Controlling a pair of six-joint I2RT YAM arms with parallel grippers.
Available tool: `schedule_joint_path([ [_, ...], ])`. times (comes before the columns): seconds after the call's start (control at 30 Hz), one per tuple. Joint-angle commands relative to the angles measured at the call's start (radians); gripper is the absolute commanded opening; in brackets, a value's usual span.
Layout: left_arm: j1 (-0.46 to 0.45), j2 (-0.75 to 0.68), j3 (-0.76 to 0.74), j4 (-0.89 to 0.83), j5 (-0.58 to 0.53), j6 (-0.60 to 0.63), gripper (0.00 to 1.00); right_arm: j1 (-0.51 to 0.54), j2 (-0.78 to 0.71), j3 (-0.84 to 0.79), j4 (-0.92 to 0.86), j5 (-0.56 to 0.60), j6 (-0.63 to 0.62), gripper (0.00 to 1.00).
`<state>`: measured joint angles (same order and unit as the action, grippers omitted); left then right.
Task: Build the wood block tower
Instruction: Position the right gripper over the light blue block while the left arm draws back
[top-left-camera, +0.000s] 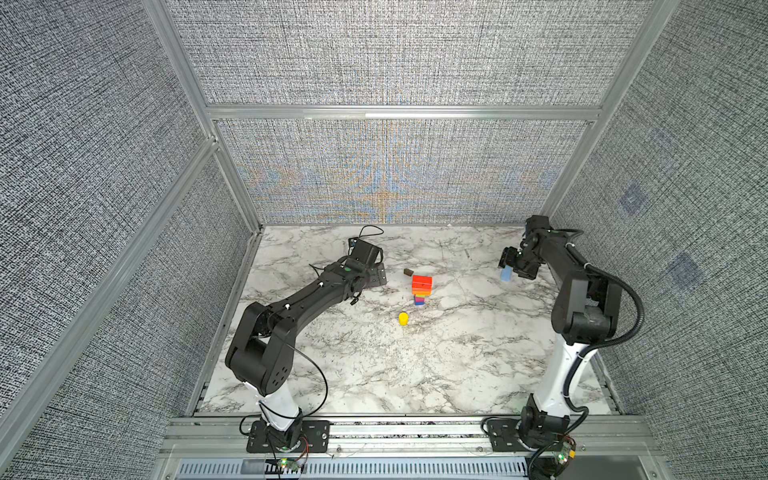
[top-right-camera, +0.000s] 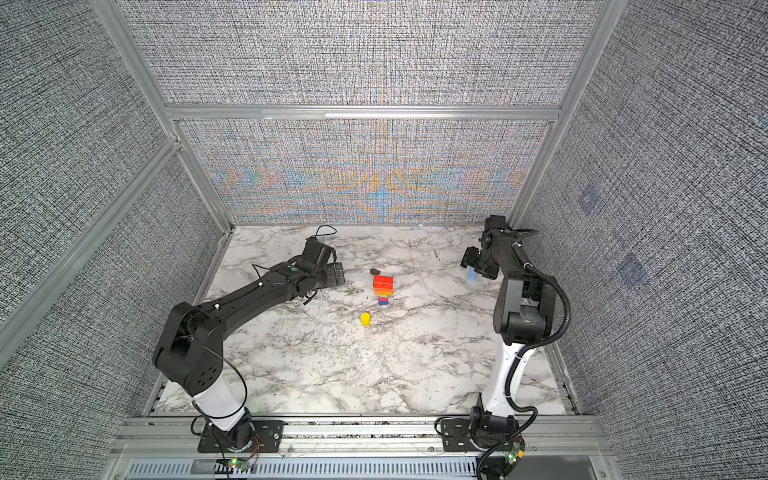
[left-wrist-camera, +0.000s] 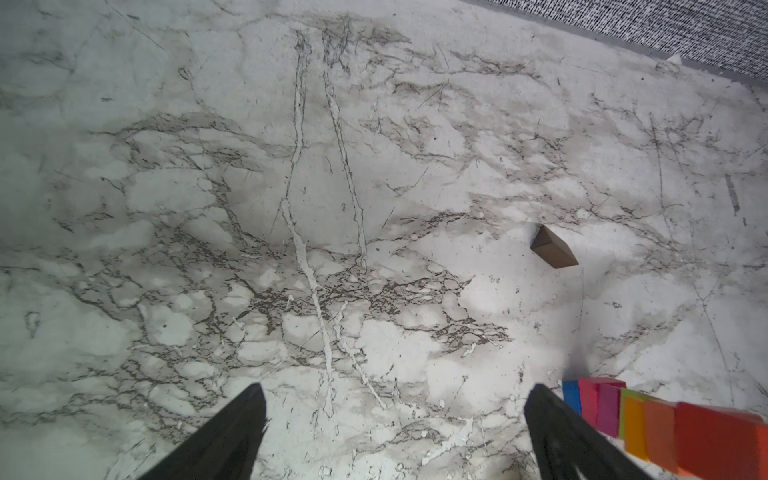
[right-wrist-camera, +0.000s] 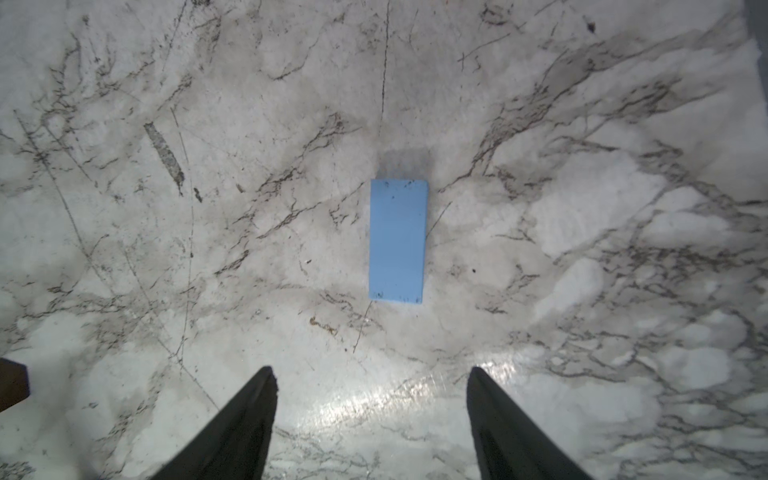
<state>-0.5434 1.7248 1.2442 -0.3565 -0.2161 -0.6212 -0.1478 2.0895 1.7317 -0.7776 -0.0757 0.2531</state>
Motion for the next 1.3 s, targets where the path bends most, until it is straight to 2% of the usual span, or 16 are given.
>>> schedule_joint_path([
  [0.0,0.024,-0.002,-0.021,0.094,0.055,0.008,0.99,0.006,0.043,0.056,-0.102,0.045,-0.043,0.75],
  [0.43,0.066,0.008,-0.078,0.148,0.120,0.010,0.99,0.012,0.191,0.271,-0.197,0.074,-0.030,0.83],
  [0.8,0.074,0.015,-0.086,0.157,0.141,0.004,0.99,0.026,0.253,0.385,-0.259,0.045,0.107,0.86],
  [1.03,0.079,0.020,-0.086,0.159,0.159,0.003,0.99,0.026,0.204,0.290,-0.163,-0.049,0.234,0.87],
  [1.27,0.081,0.027,-0.084,0.159,0.182,0.000,0.99,0.027,0.191,0.262,-0.157,0.004,0.338,0.89],
])
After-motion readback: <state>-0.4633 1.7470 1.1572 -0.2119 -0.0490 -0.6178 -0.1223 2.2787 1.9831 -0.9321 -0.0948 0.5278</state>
